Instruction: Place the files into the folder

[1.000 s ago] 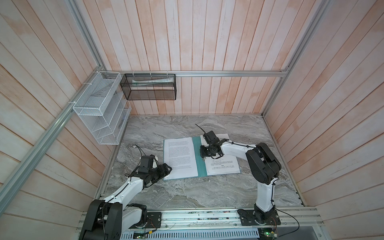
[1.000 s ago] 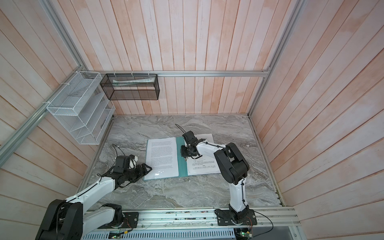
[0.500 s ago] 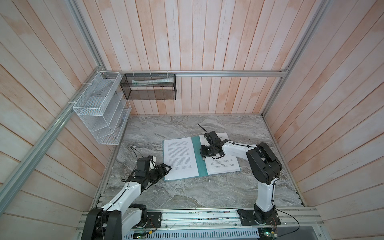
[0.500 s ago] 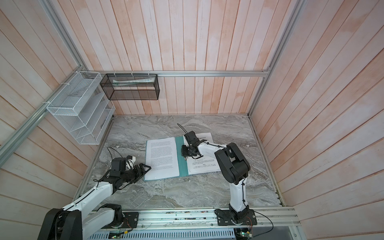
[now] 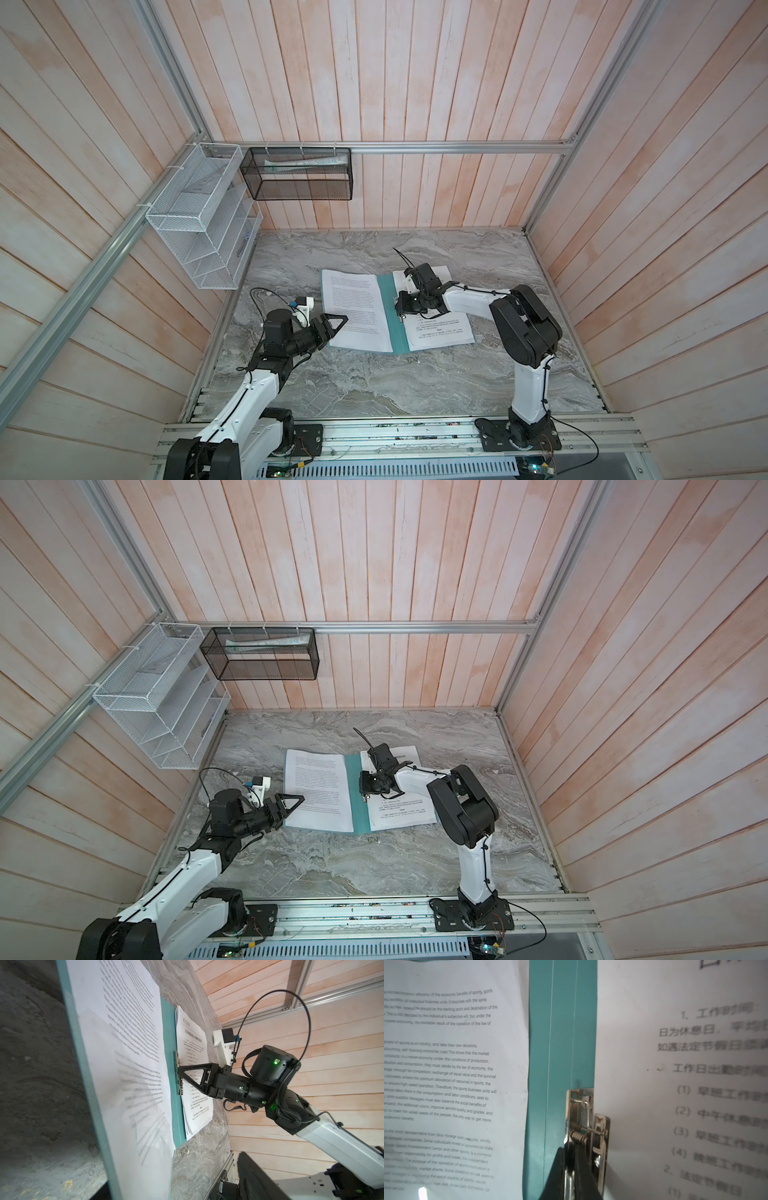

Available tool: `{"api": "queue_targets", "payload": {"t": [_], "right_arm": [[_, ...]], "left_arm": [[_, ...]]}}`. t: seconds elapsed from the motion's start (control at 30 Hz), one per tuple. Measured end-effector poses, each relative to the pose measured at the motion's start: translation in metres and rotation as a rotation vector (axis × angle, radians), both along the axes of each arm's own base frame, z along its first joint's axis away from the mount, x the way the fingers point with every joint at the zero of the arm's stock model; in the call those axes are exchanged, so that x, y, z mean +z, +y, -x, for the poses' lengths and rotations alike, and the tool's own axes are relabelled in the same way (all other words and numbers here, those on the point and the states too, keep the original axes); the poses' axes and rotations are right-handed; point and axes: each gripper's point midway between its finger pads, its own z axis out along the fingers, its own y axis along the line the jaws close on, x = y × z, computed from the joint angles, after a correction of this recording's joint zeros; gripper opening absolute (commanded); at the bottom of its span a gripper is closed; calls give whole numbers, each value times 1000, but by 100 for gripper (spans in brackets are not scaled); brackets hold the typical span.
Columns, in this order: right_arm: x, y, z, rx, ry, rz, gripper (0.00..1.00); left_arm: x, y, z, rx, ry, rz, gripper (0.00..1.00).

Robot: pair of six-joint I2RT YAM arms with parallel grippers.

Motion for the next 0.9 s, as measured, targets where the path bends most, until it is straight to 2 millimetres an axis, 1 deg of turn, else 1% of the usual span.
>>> {"api": "queue_targets", "payload": {"t": [0.3, 0.63, 0.9], "right_arm": [[0, 5, 3, 5, 11, -36, 9], [0, 11, 9, 11, 29, -76, 9], [0, 21, 19, 30, 47, -98, 9]], "left_arm": [[21, -7, -1, -31, -63, 30, 76], [52, -33, -2, -120, -146, 58, 75], [82, -52, -4, -180, -213, 73, 75]]}}
